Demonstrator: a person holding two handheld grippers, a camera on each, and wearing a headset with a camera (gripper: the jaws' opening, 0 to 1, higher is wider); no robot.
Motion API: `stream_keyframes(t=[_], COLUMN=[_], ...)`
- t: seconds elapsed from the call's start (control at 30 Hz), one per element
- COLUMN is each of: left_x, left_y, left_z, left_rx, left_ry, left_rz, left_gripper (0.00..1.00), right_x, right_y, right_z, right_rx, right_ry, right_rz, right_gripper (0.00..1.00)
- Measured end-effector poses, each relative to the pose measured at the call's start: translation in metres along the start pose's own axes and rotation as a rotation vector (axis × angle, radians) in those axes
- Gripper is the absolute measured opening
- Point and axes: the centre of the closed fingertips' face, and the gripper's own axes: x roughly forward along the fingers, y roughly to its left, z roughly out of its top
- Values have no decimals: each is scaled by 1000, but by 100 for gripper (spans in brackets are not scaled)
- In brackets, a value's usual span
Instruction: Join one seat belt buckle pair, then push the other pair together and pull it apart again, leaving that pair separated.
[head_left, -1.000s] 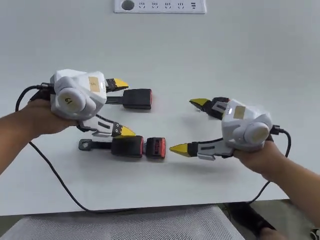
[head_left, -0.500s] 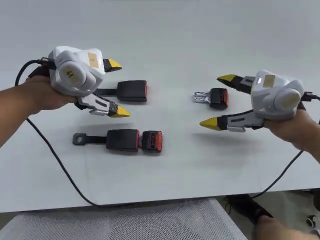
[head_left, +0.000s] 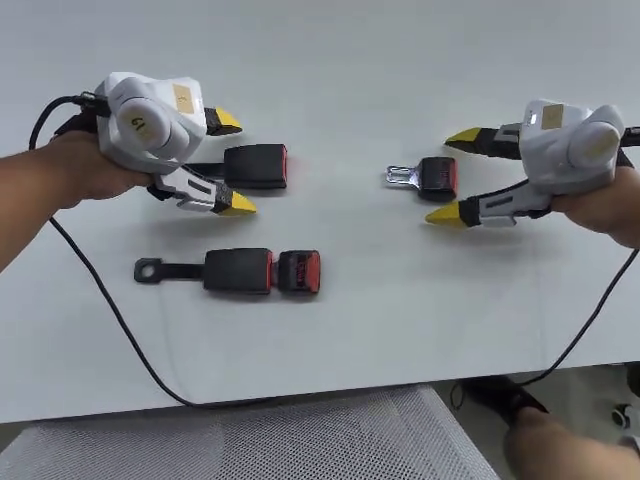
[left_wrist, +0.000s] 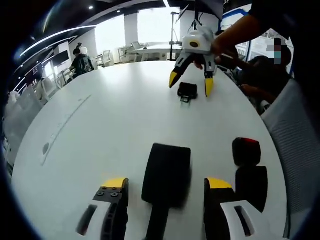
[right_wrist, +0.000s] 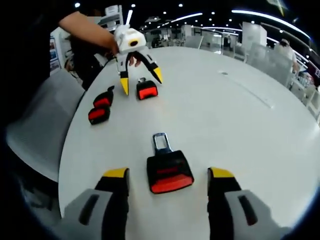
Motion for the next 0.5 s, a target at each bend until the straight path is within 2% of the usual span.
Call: stream_keyframes(t=[0.07,0.17,0.3,0.4,0.5], left_x=[2,5,5,1,1], left_y=[1,0,1,2,-2], left_z=[0,-2,-1,-1,-1], left_rx=[6,8,24,56,93], left_ry=[4,17,12,13,13], left_rz=[-4,-19,-14,-20,-44], left_gripper=[61,58,49,41,36], right_x=[1,0,-2,-2,-2], right_y=[1,2,3,2,1], right_z=[-3,-2,-3,-4,-4], right_rx=[-12,-18,-33,-44,-64], right_ry=[17,10,20,23,28], right_rz=[16,25,40,43,43], right_gripper=[61,59,53,49,42])
